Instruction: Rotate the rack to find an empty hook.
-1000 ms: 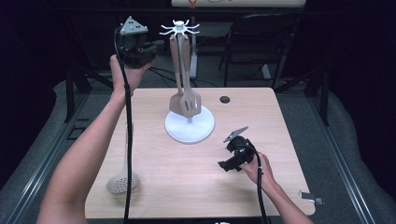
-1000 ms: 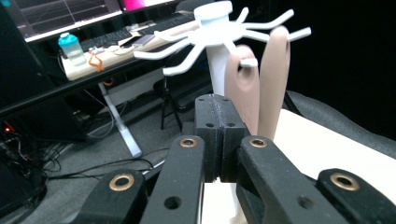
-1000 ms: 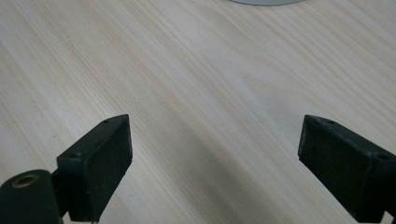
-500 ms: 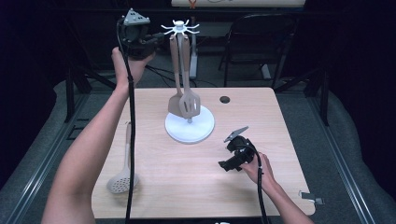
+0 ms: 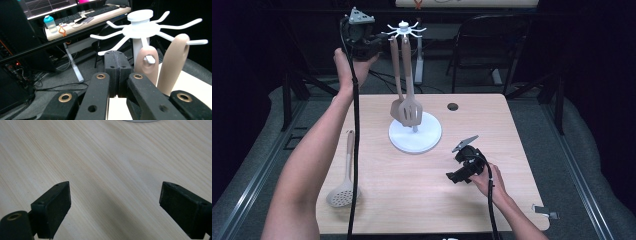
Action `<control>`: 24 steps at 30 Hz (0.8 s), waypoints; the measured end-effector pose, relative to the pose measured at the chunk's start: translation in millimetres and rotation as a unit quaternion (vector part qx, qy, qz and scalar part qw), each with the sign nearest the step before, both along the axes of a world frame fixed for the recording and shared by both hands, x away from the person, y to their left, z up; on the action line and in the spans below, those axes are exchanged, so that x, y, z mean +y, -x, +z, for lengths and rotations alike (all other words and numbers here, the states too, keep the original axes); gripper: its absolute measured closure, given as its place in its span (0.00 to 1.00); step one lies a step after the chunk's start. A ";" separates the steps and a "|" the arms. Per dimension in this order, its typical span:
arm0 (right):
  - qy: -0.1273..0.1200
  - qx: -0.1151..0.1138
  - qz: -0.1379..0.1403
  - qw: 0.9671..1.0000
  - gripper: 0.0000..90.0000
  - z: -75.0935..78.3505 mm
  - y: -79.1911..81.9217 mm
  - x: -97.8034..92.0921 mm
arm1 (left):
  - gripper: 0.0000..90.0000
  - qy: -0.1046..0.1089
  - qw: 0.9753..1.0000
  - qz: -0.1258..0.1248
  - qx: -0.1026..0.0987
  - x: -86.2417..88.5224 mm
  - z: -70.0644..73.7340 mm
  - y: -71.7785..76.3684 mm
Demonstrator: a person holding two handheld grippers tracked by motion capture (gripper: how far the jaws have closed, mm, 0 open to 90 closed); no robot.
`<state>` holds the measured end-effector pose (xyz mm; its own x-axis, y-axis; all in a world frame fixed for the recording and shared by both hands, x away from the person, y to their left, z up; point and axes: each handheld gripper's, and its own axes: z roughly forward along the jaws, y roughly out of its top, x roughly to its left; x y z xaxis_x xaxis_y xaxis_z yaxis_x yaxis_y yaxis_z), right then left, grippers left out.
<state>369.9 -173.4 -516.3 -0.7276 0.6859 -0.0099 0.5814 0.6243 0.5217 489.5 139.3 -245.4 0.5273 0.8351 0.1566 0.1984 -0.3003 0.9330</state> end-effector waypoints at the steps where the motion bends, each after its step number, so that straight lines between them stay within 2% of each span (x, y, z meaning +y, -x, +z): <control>1: 0.000 0.000 0.000 1.000 0.11 0.0 0.0 0.0 | 1.00 0.000 1.000 0.000 0.000 0.0 0.0 0.0; 12: 0.002 -0.003 0.004 1.000 0.11 0.5 0.4 0.3 | 1.00 0.005 1.000 -0.015 -0.006 6.7 -3.1 16.4; 16: -0.005 0.000 0.002 1.000 0.11 -0.2 0.7 1.3 | 1.00 0.007 1.000 -0.025 -0.010 9.4 -4.0 25.1; 24: 0.000 0.000 0.003 1.000 0.11 -0.3 0.4 1.4 | 1.00 0.002 0.999 -0.050 -0.021 7.9 0.2 42.1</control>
